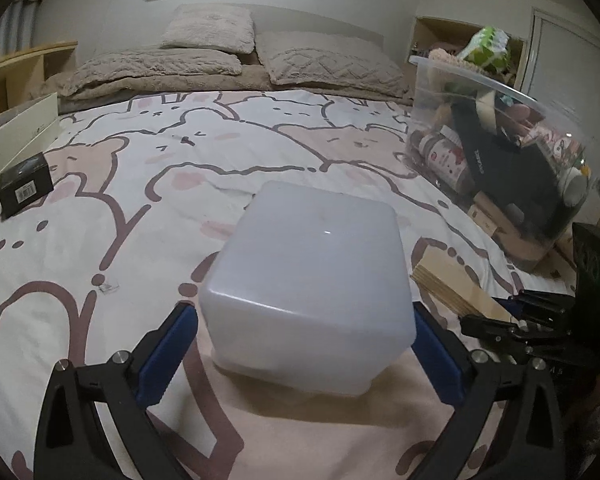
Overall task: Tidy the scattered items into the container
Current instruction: 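Lift the wooden block with the right gripper while the left lifts the white box, then carry the wooden block with the right gripper over the clear bin, then open the right gripper to drop the wooden block into the bin, then lower the frosted white plastic box with the left gripper into the bin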
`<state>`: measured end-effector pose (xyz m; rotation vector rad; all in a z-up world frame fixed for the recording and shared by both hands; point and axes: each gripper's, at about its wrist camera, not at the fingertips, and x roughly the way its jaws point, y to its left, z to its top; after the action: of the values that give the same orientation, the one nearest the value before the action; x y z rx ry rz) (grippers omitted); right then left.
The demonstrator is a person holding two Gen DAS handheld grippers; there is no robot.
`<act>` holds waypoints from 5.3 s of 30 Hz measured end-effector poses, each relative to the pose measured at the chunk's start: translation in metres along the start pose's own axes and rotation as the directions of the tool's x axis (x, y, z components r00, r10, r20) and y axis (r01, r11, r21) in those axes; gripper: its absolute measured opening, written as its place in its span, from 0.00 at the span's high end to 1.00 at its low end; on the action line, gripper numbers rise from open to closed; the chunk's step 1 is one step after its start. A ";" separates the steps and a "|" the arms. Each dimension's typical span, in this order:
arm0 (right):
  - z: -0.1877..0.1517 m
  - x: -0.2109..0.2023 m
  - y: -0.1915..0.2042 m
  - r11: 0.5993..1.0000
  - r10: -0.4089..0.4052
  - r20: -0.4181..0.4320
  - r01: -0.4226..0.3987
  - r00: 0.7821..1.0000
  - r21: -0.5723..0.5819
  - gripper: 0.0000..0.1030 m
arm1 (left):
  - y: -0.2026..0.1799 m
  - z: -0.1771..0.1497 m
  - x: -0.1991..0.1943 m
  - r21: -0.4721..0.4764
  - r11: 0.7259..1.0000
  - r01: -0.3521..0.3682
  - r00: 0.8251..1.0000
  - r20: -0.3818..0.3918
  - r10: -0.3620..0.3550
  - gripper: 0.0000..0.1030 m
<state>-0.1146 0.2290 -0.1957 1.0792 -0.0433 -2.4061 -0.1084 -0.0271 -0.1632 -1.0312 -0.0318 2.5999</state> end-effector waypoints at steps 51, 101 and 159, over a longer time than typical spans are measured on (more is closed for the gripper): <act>0.081 -0.152 -0.007 0.992 0.074 0.349 -0.104 0.934 0.069 0.66 | -0.028 0.028 -0.062 -0.055 0.984 0.170 0.982 0.090 -0.165 0.16; 0.180 -0.186 -0.126 0.943 -0.121 0.153 0.065 0.981 0.328 0.12 | -0.040 0.051 -0.093 -0.025 0.980 0.197 0.964 0.185 -0.189 0.16; 0.183 -0.329 -0.212 0.933 -0.192 0.345 0.061 0.919 0.356 0.00 | -0.395 0.233 0.046 0.351 0.802 0.484 0.874 -0.141 -0.465 0.16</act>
<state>-0.1504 0.5329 0.1092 0.7563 -0.5529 -2.7634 -0.1750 0.3837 0.0349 -0.8143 0.1912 2.0159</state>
